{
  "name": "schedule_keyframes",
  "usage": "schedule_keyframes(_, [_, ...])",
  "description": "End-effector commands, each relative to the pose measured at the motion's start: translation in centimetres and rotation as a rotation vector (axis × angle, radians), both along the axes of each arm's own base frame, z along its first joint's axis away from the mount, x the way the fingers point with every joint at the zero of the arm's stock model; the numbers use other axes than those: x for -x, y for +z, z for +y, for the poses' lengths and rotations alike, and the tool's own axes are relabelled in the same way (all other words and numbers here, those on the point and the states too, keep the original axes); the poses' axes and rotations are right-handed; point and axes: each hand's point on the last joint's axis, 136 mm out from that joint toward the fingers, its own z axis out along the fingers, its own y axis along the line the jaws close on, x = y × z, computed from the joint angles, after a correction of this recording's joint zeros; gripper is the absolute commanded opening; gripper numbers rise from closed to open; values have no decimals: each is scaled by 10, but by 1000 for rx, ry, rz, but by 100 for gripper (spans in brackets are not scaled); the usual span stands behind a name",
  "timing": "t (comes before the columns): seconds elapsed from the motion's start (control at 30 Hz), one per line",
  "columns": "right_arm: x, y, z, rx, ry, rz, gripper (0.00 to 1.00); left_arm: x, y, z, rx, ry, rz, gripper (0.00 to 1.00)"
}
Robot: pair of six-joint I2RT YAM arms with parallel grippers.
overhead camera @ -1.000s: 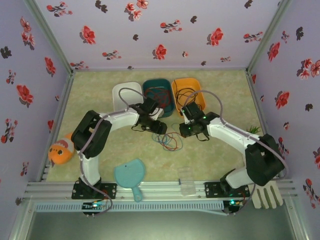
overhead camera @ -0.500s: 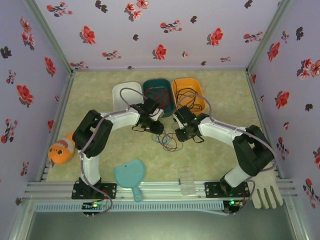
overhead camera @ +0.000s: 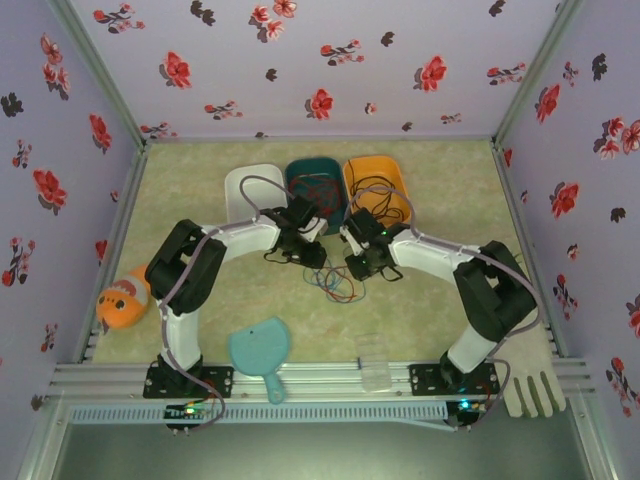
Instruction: Untangle the cables
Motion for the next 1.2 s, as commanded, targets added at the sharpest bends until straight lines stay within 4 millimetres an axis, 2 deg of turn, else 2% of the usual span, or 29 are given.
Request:
schedule_keyframes(0.0, [-2,2,6,-7,19,1,15,13,-10,-1,-16,-27,57,30])
schedule_keyframes(0.1, [0,0,4,-1,15,3,12,13,-10,0,-15,-25,54,25])
schedule_keyframes(0.2, [1,1,1,2,6,3,0,15,-10,2,-18,-22,56,17])
schedule_keyframes(0.37, [0,19,-4,-4,-21,-41,0,19,-12,9,-38,-10,61,1])
schedule_keyframes(0.67, [-4,69,-36,34,-141,-184,0,28,-12,35,-112,36,37,0])
schedule_keyframes(0.83, [-8,101,-50,35,-205,-266,0,34,-17,44,-136,55,45,0])
schedule_keyframes(1.17, [-17,207,-80,-31,-361,-520,0,39,-21,55,-168,75,44,0])
